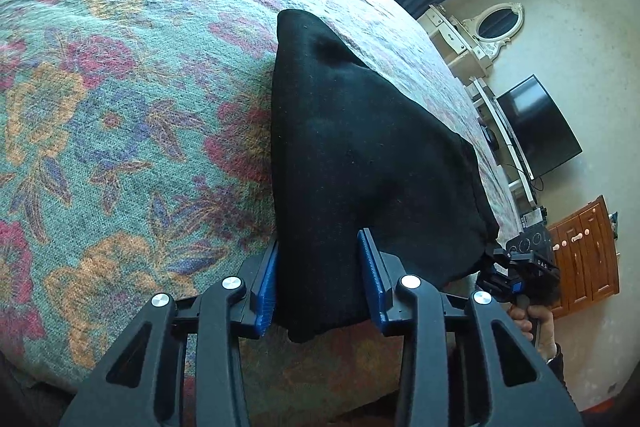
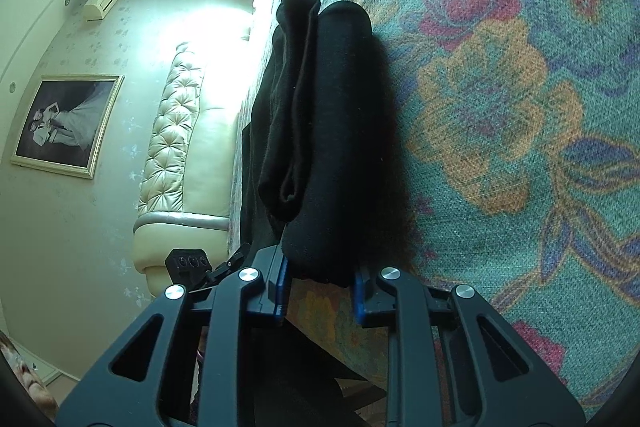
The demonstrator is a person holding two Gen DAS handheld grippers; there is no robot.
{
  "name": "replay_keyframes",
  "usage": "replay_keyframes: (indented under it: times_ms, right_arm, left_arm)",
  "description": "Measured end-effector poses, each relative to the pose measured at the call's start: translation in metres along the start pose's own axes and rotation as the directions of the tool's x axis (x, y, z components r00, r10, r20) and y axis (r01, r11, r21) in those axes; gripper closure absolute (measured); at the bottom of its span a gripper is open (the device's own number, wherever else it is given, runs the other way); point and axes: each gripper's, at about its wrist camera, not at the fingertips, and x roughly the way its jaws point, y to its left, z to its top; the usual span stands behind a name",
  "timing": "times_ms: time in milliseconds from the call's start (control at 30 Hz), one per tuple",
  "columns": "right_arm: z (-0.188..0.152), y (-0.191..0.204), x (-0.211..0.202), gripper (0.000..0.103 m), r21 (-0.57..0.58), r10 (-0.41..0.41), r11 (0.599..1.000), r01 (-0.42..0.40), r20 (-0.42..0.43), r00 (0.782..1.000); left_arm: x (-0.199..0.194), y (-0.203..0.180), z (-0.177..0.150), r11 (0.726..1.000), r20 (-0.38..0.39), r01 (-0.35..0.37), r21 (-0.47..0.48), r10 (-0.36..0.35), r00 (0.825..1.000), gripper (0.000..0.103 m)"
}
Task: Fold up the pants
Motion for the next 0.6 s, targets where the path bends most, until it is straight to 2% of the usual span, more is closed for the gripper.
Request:
replay_keyframes:
  times_ms: [200,267,333,500,567,600]
  right_arm:
    - [0.002,-0.017,0.000,0.080,0.026,0.021,0.999,-0.021,-0.008,1.000]
    - [0.003,-0.019,0.000,0.079,0.025,0.023,0.999,-0.023,-0.005,1.000]
    - [0.004,-0.020,0.000,0.079,0.025,0.023,0.999,-0.022,-0.009,1.000]
    - [0.007,-0.028,-0.003,0.075,0.039,0.051,0.998,-0.050,-0.018,0.999]
    - [0.009,-0.031,-0.005,0.073,0.052,0.073,0.996,-0.072,-0.015,0.997]
    - [0.009,-0.033,-0.006,0.072,0.058,0.083,0.995,-0.082,-0.014,0.996]
  left_arm:
    - [0.003,0.009,-0.001,1.000,-0.006,0.016,-0.018,-0.016,1.000,0.063]
    - [0.003,0.009,-0.002,1.000,-0.009,0.021,-0.021,-0.021,1.000,0.060]
    - [0.003,0.012,-0.002,0.999,-0.007,0.017,-0.035,-0.017,1.000,0.051]
    - [0.001,0.018,-0.004,0.996,0.004,0.056,-0.070,-0.056,0.998,0.047]
    - [0.001,0.018,-0.004,0.994,0.005,0.075,-0.076,-0.075,0.997,0.042]
    - [0.001,0.018,-0.004,0.993,0.003,0.093,-0.075,-0.093,0.996,0.036]
